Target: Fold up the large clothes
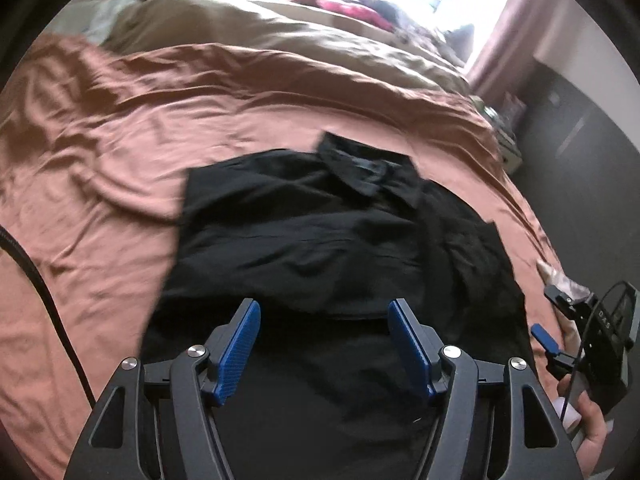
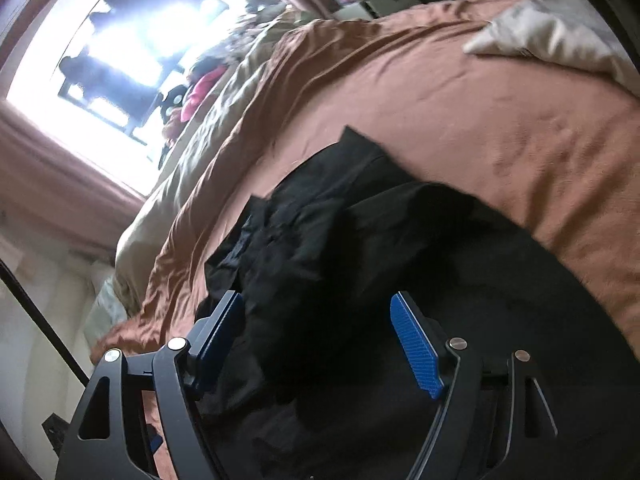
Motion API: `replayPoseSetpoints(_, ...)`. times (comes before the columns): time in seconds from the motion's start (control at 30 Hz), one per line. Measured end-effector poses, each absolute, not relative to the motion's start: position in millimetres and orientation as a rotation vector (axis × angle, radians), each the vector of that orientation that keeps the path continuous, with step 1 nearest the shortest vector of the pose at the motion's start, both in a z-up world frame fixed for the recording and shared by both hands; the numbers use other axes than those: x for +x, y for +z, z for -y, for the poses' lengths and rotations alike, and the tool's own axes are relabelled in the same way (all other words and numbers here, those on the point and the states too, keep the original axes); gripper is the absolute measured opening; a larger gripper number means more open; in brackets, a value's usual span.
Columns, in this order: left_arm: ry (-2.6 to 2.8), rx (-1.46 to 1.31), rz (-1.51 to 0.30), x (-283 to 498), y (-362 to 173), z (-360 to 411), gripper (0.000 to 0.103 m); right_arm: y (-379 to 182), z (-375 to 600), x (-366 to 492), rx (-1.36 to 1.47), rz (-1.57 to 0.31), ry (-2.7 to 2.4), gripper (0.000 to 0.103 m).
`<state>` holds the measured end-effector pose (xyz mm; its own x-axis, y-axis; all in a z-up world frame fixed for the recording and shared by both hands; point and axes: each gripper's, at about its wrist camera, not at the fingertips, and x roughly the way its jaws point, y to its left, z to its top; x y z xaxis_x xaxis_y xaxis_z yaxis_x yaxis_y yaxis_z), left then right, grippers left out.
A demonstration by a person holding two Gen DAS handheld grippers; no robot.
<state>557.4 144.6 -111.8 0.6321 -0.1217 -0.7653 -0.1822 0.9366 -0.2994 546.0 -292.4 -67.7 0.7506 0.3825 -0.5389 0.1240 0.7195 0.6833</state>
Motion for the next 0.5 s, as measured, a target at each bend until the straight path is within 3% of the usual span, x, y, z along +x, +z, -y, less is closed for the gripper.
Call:
replayPoseSetpoints(0.23,-0.058,-0.294,-0.926,623,-112,-78,0.068,-76,328,561,0.817,-0.776,0.122,0.055)
replayPoseSetpoints(0.5,-0.119,-0.253,-0.964,698,-134,-26,0.068,-93,355,573,0.933,-0.837,0.08,0.052)
